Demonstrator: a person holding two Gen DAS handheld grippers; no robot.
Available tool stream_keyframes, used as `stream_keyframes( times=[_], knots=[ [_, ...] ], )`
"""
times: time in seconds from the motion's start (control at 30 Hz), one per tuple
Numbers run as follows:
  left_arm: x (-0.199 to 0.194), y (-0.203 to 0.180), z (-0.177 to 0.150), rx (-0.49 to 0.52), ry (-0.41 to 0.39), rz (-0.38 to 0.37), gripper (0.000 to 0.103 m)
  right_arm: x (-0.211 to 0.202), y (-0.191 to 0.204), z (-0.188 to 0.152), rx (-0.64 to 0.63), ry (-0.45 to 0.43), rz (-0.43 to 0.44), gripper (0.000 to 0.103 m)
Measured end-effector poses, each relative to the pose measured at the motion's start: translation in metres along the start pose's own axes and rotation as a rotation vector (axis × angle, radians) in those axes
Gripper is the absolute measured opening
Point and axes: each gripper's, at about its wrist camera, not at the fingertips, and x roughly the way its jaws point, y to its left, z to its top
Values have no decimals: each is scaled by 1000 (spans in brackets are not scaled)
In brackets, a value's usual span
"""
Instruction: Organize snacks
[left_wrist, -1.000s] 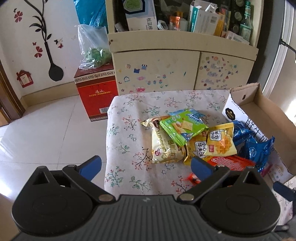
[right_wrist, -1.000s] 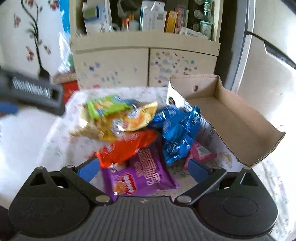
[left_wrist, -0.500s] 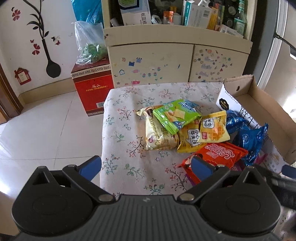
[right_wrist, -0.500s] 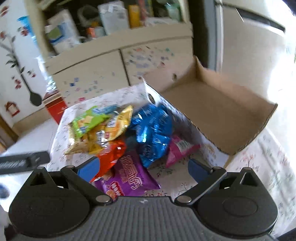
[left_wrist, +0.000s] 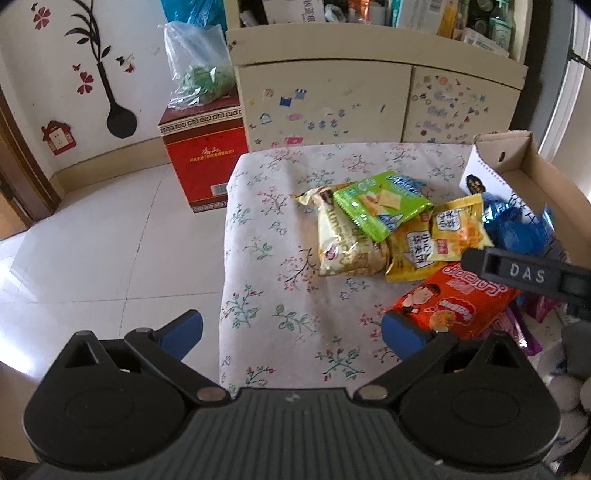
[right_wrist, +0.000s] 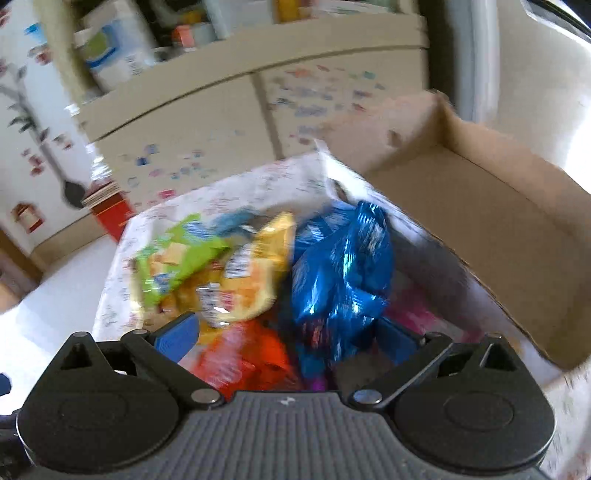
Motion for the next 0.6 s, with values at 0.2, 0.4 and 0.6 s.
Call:
stream_keyframes(
  times=[0.2, 0.4, 0.6],
  knots=[
    [5, 9, -2, -29, 23, 21, 102, -16, 17, 5, -11, 57, 141, 103],
    [1, 6, 0, -33, 23, 0, 102, -42, 36, 10, -136, 93, 27, 103],
    [-4, -7, 2, -18, 28, -43, 102, -71, 37, 19, -248, 71, -95, 103]
  ],
)
